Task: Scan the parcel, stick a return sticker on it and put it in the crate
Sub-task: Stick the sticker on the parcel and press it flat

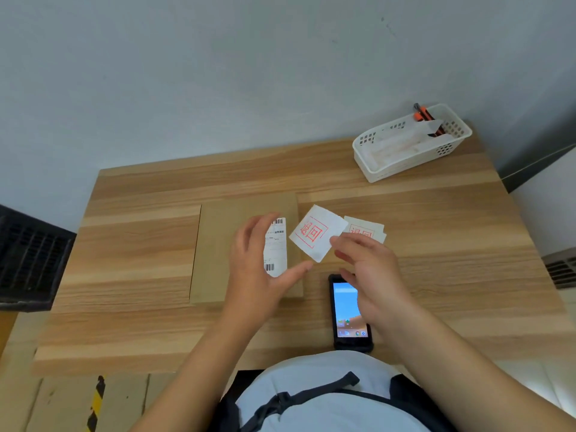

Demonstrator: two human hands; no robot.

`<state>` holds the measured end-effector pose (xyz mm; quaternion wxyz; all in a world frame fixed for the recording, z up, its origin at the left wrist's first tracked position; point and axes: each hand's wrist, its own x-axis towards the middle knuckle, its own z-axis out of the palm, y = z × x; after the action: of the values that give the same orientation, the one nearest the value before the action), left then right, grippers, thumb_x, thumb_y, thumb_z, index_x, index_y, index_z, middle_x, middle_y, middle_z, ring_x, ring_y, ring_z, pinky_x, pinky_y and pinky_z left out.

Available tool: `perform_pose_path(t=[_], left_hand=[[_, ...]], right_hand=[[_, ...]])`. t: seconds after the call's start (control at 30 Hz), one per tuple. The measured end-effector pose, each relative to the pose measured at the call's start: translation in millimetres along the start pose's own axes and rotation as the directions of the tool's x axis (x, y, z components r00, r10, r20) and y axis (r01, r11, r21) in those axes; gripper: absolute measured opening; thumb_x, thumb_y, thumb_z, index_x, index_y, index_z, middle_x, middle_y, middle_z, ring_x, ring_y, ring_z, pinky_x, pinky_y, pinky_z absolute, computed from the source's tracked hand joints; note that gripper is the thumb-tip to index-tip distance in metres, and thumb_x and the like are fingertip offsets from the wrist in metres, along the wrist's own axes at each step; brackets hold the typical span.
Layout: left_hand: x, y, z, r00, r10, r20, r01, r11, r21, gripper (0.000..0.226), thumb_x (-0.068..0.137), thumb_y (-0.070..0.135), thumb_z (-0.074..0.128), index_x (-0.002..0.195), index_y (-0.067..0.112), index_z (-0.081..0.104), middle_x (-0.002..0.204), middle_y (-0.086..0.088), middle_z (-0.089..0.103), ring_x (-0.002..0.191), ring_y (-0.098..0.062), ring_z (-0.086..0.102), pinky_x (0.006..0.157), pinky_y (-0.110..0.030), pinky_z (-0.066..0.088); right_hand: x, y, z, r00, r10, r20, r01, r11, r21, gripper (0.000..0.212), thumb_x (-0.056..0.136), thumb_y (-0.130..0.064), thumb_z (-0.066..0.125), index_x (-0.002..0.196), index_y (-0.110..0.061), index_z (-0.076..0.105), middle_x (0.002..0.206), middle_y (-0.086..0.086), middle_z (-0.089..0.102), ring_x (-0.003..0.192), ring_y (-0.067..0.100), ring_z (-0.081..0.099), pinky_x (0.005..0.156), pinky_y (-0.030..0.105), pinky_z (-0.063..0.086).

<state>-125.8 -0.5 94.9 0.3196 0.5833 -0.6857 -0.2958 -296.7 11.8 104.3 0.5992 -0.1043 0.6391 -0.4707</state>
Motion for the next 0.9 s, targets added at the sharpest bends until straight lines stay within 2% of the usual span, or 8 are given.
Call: perform_pose_path(t=[0.1,0.17,0.27,0.37,0.53,0.63,0.77,0.9], left_hand=[[12.0,-10.1,-10.2,0.918,-0.394,0.052,0.383,0.841,-0.383,0.032,0.085,0.032,0.075,0.116,0.032,0.066,0.120,0.012,0.064,0.112,-0.009,0.060,0.096,-0.026,0.048],[21.0,-24.2,-21.4,0.854,-0.487,0.181,0.507,0.704,-0.498,0.021,0.088,0.029,0.071,0.108,0.026,0.074,0.112,0.010,0.073,0.106,-0.008,0.065,0.100,-0.031,0.049],[29.1,-40.5,-40.3,0.839,-0.435,0.328,0.542,0.608,-0.580,0.025,0.084,0.034,0.071,0.105,0.021,0.076,0.109,0.004,0.074,0.107,-0.018,0.063,0.099,-0.034,0.049],[32.8,-50.3,-55.6,0.848,-0.358,0.390,0.529,0.549,-0.647,0.023,0.086,0.032,0.067,0.100,0.017,0.079,0.111,-0.003,0.075,0.108,-0.020,0.063,0.101,-0.041,0.045],[40.7,-64.6,-74.2,0.848,-0.256,0.464,0.524,0.538,-0.660,0.047,0.076,0.038,0.072,0.112,0.006,0.074,0.123,-0.016,0.070,0.122,-0.031,0.061,0.107,-0.045,0.042],[46.7,-71.8,-87.1,0.849,-0.231,0.476,0.520,0.530,-0.670,0.040,0.073,0.034,0.075,0.103,0.008,0.077,0.117,-0.016,0.073,0.115,-0.028,0.064,0.103,-0.042,0.045],[54.5,-86.1,-104.8,0.858,-0.241,0.454,0.509,0.520,-0.686,0.029,0.071,0.020,0.083,0.095,0.005,0.077,0.104,-0.012,0.076,0.100,-0.021,0.068,0.095,-0.035,0.050],[58.5,-104.2,-119.8,0.886,-0.238,0.399,0.457,0.600,-0.657,0.011,0.077,0.001,0.077,0.086,0.007,0.076,0.085,-0.003,0.077,0.080,-0.009,0.069,0.078,-0.017,0.053]], right_hand=[[-0.1,-0.7,-2.7,0.984,-0.177,0.026,0.179,0.969,-0.170,0.005,0.086,-0.010,0.074,0.086,-0.014,0.076,0.100,-0.004,0.075,0.107,0.021,0.067,0.075,0.030,0.053],[-0.5,-2.4,-4.7,0.958,-0.267,0.101,0.285,0.923,-0.261,0.005,0.085,-0.007,0.075,0.085,-0.012,0.077,0.103,-0.001,0.076,0.104,0.021,0.069,0.079,0.033,0.055],[-2.2,-10.7,-5.7,0.909,-0.293,0.296,0.375,0.885,-0.276,0.008,0.084,0.002,0.073,0.087,-0.004,0.078,0.102,0.002,0.078,0.098,0.019,0.073,0.089,0.035,0.058],[-1.2,-18.7,-2.7,0.877,-0.322,0.357,0.424,0.867,-0.262,0.009,0.083,0.006,0.072,0.084,-0.001,0.077,0.099,0.006,0.079,0.100,0.024,0.073,0.088,0.035,0.058],[-0.1,-18.2,15.8,0.882,-0.343,0.323,0.442,0.839,-0.317,0.010,0.084,0.000,0.074,0.082,-0.009,0.078,0.101,0.001,0.081,0.107,0.025,0.071,0.098,0.039,0.051],[-3.2,-14.3,35.6,0.893,-0.339,0.296,0.425,0.851,-0.309,0.007,0.084,0.004,0.071,0.090,0.005,0.074,0.101,0.008,0.080,0.098,0.019,0.074,0.086,0.027,0.057],[-3.6,-3.6,64.2,0.914,-0.341,0.220,0.396,0.865,-0.307,0.008,0.084,0.005,0.071,0.087,-0.001,0.075,0.096,0.007,0.080,0.088,0.007,0.074,0.083,0.022,0.055],[-1.6,8.7,90.1,0.932,-0.335,0.138,0.362,0.870,-0.335,0.006,0.081,-0.001,0.076,0.087,-0.004,0.077,0.099,0.013,0.079,0.100,0.026,0.073,0.096,0.037,0.052]])
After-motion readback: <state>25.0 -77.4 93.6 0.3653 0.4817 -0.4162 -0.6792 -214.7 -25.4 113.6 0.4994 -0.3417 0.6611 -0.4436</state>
